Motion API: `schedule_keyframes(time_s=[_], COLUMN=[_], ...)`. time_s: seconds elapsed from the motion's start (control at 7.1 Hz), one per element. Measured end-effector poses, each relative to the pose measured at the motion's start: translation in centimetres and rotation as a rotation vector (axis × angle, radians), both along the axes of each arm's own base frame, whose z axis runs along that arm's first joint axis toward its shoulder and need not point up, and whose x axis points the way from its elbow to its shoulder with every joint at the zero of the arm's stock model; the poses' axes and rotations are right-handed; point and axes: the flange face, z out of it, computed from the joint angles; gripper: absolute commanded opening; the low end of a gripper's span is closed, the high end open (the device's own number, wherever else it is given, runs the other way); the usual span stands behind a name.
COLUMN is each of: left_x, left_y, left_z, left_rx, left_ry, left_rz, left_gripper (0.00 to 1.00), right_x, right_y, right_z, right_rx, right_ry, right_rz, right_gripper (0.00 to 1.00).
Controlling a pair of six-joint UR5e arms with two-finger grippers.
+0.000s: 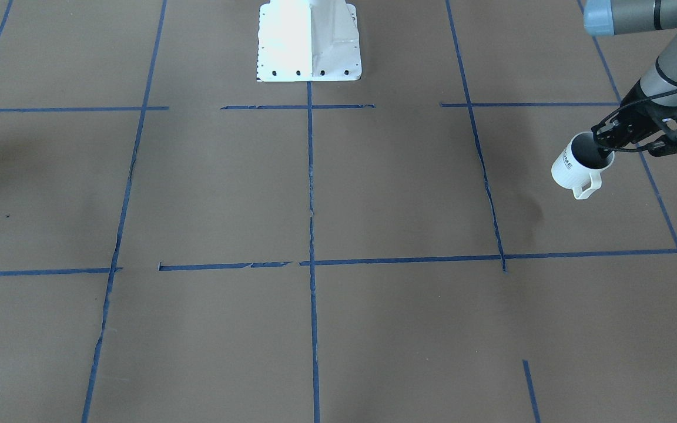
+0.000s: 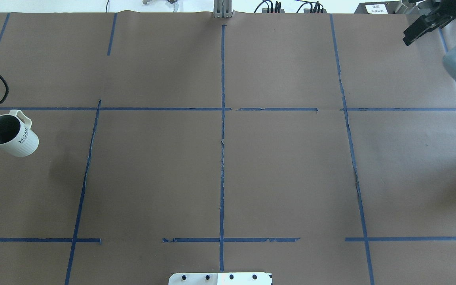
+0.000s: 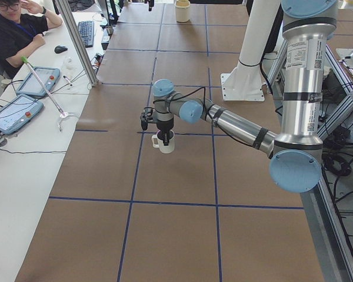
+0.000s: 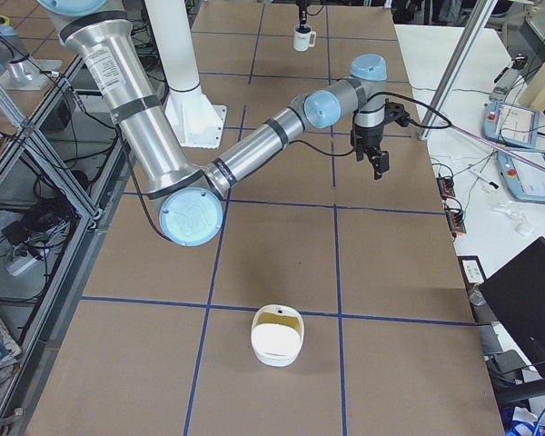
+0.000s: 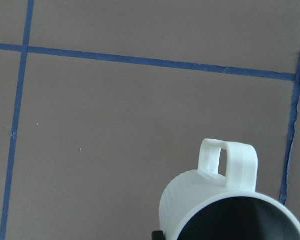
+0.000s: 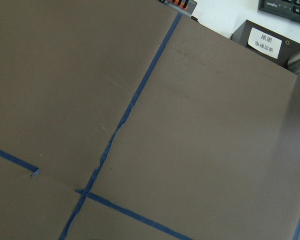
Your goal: Left arm hands cup to right arm to dump lemon
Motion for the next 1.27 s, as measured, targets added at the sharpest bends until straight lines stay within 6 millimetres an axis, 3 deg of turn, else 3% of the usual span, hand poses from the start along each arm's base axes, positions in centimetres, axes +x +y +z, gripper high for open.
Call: schedule_keyframes(time_s=[0.28, 0.7, 0.84, 0.99, 1.13, 1.27], left_x=[0.7, 1.3, 1.5, 1.5, 1.6, 1.6], left_y=[-1.0, -1.0, -1.0, -0.9, -1.0, -1.0], left_z=[3.3, 5.4, 6.0, 6.3, 6.6, 6.7], left_rx=[0.031, 0.002, -0.012, -0.021, -0.019, -0.001], left_ry=[0.021, 0.06, 0.068, 0.07, 0.071, 0.071], left_rz=[-0.002, 0.025, 0.034, 0.039, 0.045, 0.063], left_gripper=[0.05, 0.06, 0.18, 0.69, 1.0, 1.0], right_x=[4.3, 6.6, 6.8, 6.9, 7.0, 7.1], right_y=[1.1, 2.6, 3.1, 3.7, 4.1, 4.3], right_z=[3.4, 7.7, 9.0, 10.2, 11.1, 11.6], right_rx=[-0.08, -0.155, -0.176, -0.197, -0.211, -0.219], right_ry=[-0.048, -0.041, -0.036, -0.031, -0.027, -0.023], right_rz=[0.033, 0.065, 0.068, 0.069, 0.07, 0.071], right_gripper=[1.0, 1.0, 1.0, 1.0, 1.0, 1.0])
